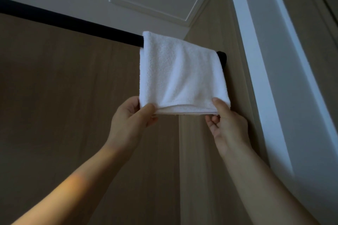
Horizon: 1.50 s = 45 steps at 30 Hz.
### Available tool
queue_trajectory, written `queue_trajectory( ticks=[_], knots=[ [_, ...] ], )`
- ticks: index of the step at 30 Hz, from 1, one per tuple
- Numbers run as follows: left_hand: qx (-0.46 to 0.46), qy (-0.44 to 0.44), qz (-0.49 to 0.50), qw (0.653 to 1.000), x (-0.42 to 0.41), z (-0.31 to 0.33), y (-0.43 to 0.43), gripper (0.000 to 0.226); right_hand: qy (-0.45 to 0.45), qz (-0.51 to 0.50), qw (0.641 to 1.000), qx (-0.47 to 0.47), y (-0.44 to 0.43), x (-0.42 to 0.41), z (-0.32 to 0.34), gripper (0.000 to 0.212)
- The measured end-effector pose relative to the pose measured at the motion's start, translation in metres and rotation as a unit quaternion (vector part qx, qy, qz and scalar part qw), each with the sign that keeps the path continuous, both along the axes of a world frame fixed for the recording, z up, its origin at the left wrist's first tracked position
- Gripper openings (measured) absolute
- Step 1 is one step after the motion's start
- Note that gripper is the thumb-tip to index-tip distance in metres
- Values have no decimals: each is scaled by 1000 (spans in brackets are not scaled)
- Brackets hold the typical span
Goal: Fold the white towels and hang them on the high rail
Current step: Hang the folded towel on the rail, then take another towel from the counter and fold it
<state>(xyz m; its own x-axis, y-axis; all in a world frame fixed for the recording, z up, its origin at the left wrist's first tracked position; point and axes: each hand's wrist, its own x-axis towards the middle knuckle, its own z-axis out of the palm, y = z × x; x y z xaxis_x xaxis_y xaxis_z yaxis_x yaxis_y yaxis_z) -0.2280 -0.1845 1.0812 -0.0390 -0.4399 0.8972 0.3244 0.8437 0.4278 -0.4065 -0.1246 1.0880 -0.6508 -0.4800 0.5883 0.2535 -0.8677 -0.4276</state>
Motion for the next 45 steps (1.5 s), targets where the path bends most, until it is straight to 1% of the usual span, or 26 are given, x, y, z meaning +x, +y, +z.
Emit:
queue_trajectory(
  ticks=[2, 3, 6, 9, 13, 18, 20, 21, 23, 25, 27, 29, 31, 34, 37, 39, 43, 45],
  knots=[
    [-1, -14, 13, 1000, -5, 2, 1, 15, -47, 26, 998, -12, 1, 2, 1, 8],
    [-1, -19, 23, 1000, -8, 3, 2, 13, -70, 42, 997, -16, 1, 2, 3, 8],
    [-1, -31, 43, 999, -15, 5, 1, 18, -124, 84, 989, -17, 1, 1, 7, 10],
    [0, -48, 58, 997, -17, 6, -1, 25, -141, 93, 985, -9, 0, -2, 10, 12],
    [4, -54, 82, 995, -12, 4, -2, 27, -123, 52, 990, 43, -5, -2, 4, 16],
    [-1, -66, 118, 991, -5, 3, 1, 32, -78, 4, 994, 78, -7, -3, -1, 19],
    [-5, -72, 122, 990, -1, 4, 3, 33, -35, -58, 994, 84, -6, -2, -5, 18],
    [-8, -77, 125, 989, 1, 4, 4, 34, 3, -114, 989, 90, -6, -2, -9, 18],
    [-19, -89, 132, 987, 5, 2, 6, 36, 99, -246, 959, 103, -6, -4, -23, 21],
    [-30, -106, 143, 984, 10, -1, 6, 36, 182, -330, 919, 117, -4, -9, -41, 21],
    [-27, -122, 140, 982, 15, -7, 5, 36, 278, -363, 874, 165, 1, -12, -62, 27],
    [-16, -142, 145, 979, 22, -23, 0, 36, 377, -380, 815, 222, 3, -12, -86, 32],
    [-41, -191, 187, 963, 30, -47, -4, 32, 447, -401, 757, 259, 6, -6, -112, 29],
    [-63, -308, 223, 923, 42, -99, -14, 25, 512, -392, 705, 296, 14, 8, -151, 25],
    [-83, -410, 262, 870, 53, -164, -25, 34, 577, -395, 632, 334, 21, 17, -192, 29],
    [-85, -459, 277, 840, 63, -208, -28, 39, 601, -377, 599, 371, 24, 22, -220, 33],
    [-26, -525, 270, 806, 78, -285, -17, 43, 662, -310, 532, 427, 26, 29, -278, 35],
    [1, -553, 272, 787, 84, -321, -4, 44, 692, -280, 499, 440, 27, 34, -308, 37]
  ],
)
